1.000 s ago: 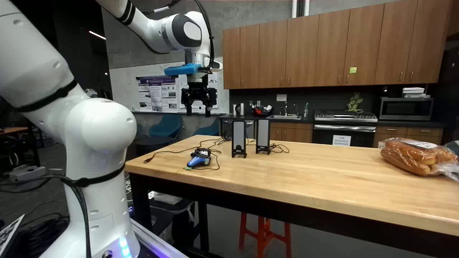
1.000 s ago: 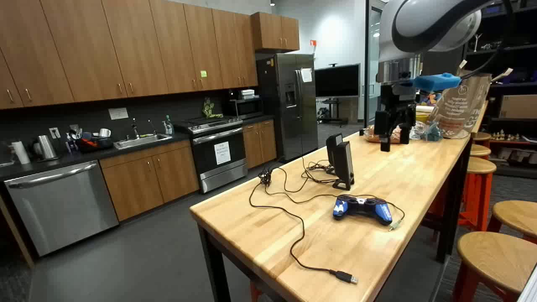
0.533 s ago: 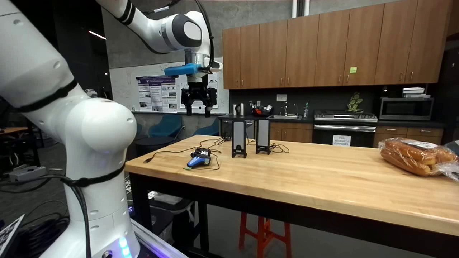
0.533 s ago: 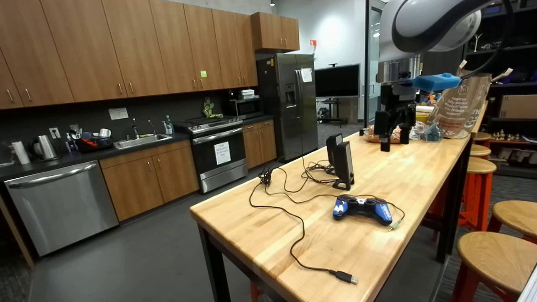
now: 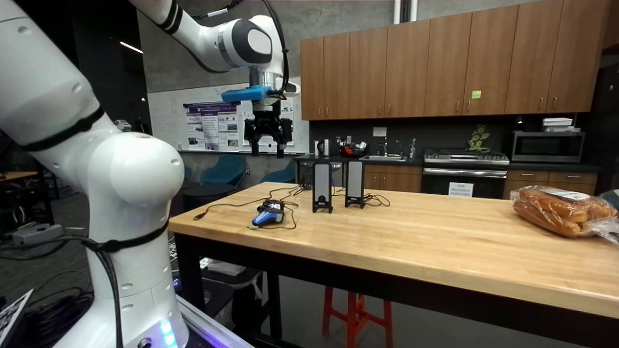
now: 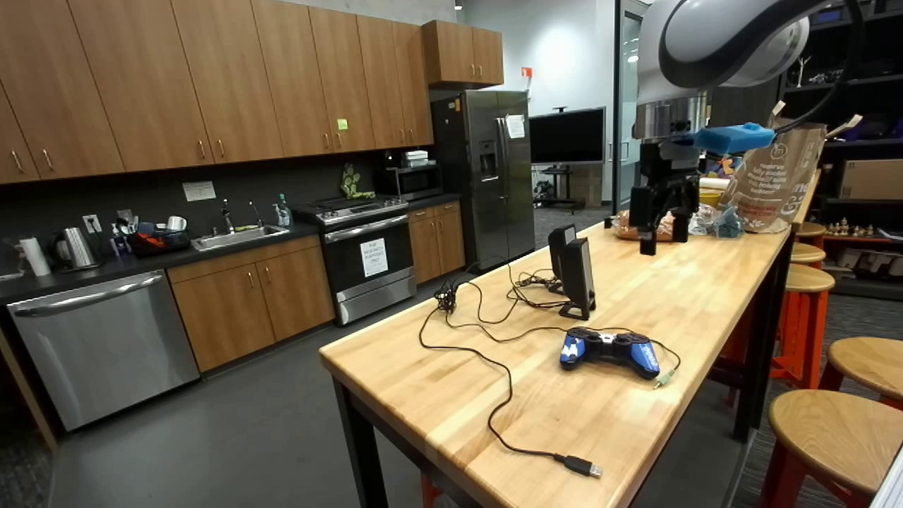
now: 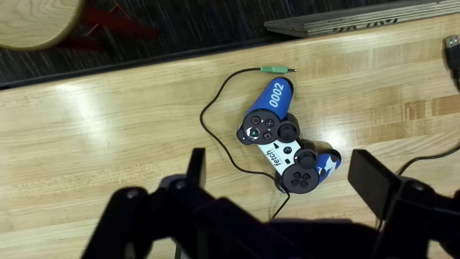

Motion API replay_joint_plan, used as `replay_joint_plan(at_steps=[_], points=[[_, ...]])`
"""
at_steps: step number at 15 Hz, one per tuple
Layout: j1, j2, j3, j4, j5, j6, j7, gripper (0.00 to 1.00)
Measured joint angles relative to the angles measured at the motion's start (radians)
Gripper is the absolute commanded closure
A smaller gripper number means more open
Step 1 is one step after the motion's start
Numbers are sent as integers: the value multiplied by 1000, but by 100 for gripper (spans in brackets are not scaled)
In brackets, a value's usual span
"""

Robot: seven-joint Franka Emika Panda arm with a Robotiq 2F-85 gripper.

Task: Move the controller to the left edge of the table

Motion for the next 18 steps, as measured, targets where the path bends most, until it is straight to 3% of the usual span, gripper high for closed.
replay_joint_plan(at_steps=[11, 18], points=[[12, 40, -1, -34, -118, 113, -199, 0], [83, 75, -12, -92, -117, 243, -323, 0]])
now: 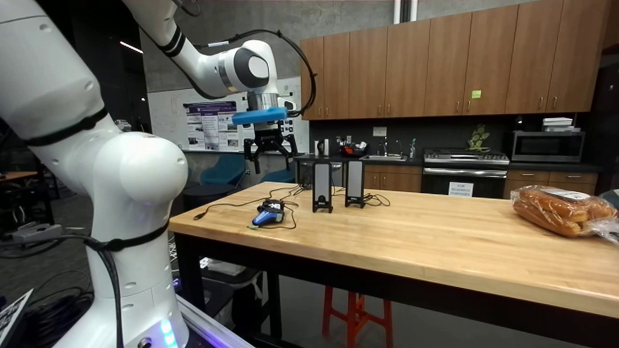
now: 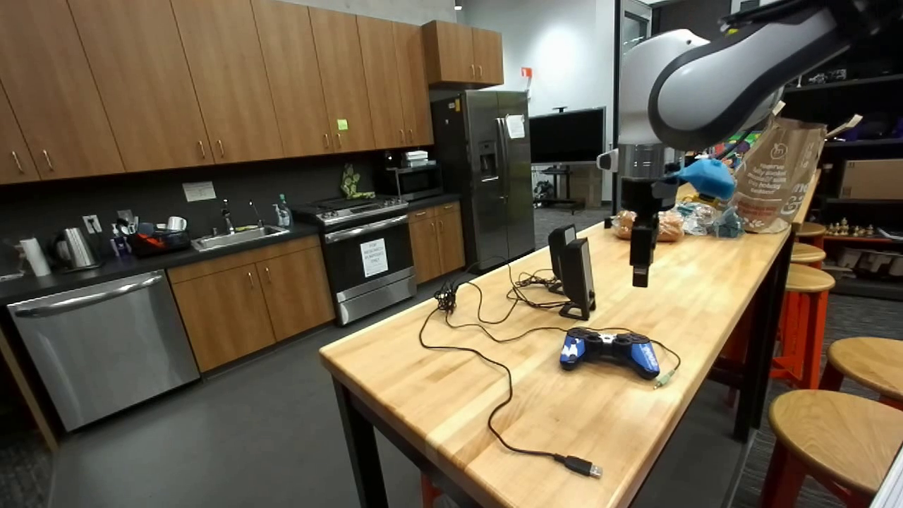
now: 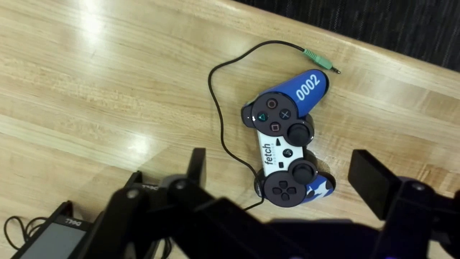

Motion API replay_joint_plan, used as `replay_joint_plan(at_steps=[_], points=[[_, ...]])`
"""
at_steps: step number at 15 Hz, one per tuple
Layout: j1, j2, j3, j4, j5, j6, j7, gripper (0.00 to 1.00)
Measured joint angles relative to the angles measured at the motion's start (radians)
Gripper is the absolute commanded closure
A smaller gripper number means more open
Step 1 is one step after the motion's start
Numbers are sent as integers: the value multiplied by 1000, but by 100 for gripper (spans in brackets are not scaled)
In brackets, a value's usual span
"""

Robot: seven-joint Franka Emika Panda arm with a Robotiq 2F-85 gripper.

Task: Move the controller to the left edge of the table

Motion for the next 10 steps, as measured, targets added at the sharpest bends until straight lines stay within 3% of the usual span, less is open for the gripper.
replay_joint_plan(at_steps=[10], points=[[84, 105, -43, -47, 96, 162, -161, 0]])
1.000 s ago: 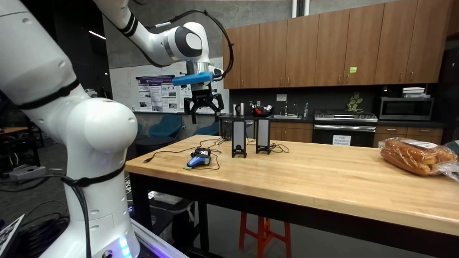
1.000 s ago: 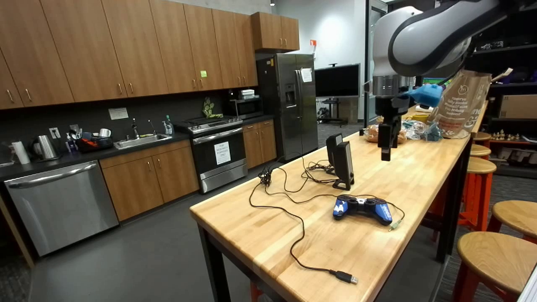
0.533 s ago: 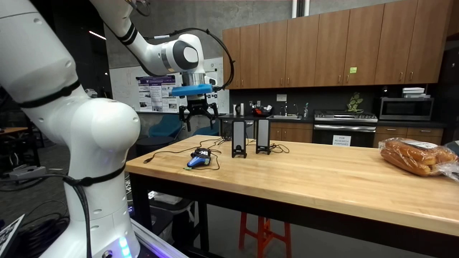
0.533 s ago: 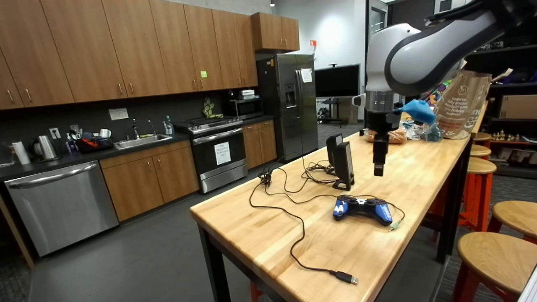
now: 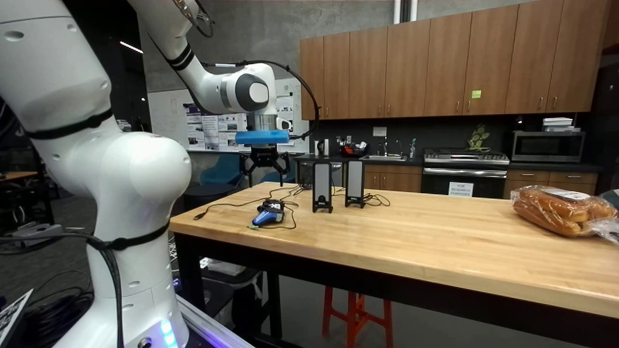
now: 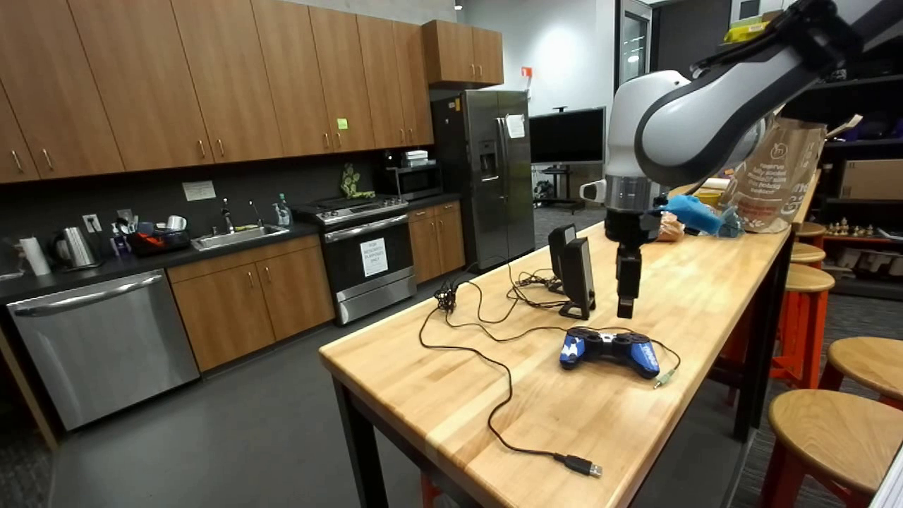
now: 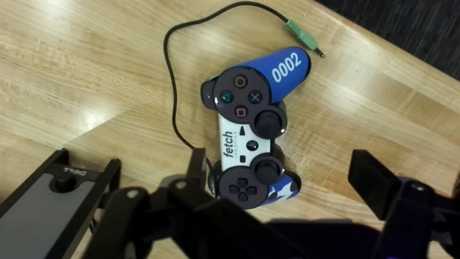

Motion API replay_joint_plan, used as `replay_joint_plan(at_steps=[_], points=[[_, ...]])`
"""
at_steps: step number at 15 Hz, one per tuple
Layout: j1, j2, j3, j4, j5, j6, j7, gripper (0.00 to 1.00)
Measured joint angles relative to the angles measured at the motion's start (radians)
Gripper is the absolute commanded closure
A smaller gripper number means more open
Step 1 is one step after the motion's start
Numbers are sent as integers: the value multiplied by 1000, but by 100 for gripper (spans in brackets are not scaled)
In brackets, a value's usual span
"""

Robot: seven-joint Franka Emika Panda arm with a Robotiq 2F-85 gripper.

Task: Move the controller to the left edge of the table

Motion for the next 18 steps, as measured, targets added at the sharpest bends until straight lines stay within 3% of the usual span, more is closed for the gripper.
replay_joint_plan(at_steps=[18], points=[[4, 207, -12, 16, 39, 117, -110, 0]])
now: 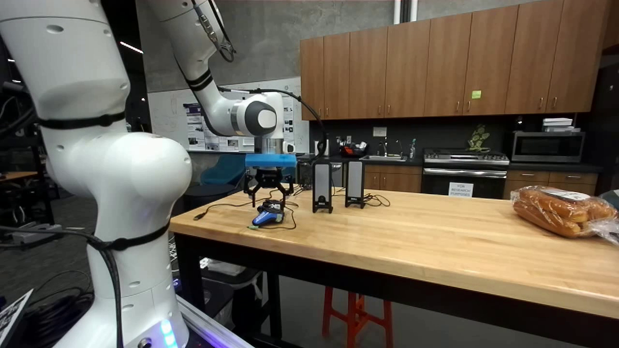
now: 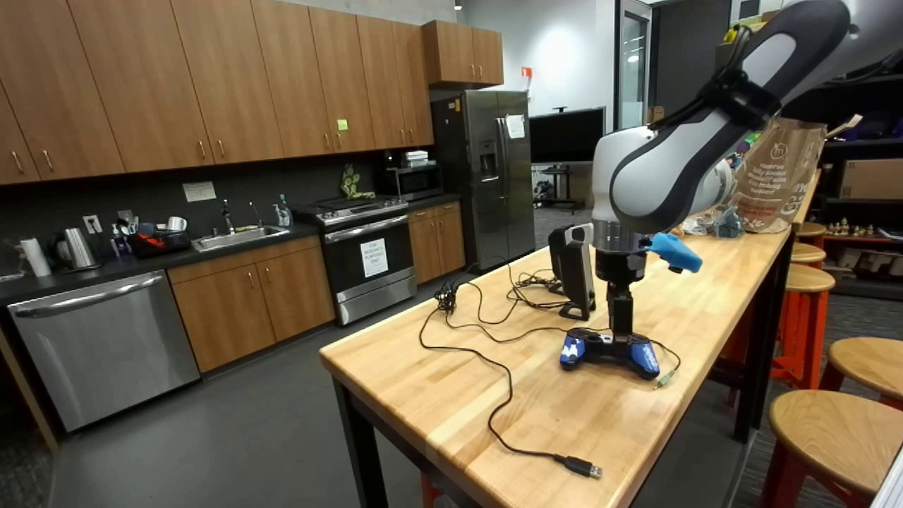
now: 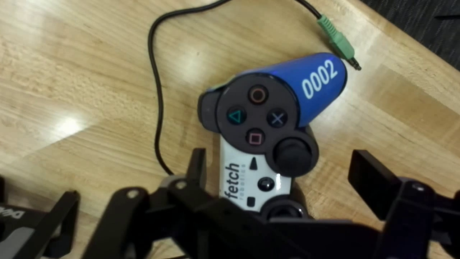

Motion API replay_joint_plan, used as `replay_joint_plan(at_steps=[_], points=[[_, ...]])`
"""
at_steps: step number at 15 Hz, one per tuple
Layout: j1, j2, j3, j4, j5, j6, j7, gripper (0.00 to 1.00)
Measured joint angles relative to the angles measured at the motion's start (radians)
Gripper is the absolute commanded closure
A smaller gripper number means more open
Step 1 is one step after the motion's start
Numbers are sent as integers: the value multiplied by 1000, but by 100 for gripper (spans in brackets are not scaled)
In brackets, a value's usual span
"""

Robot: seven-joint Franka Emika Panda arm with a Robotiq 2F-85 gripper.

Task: Move the controller to the left edge of the table

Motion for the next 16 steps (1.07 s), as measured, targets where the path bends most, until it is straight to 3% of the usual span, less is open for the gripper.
replay_joint_plan(at_steps=[6, 7, 8, 13, 16], points=[[-1, 53, 3, 26, 0, 9, -15, 0], [-1, 61, 4, 30, 0, 9, -15, 8], [-1, 70, 6, 33, 0, 9, -16, 27], [-2, 99, 14, 50, 0, 9, -27, 62], [-6, 101, 19, 57, 0, 9, -30, 64]])
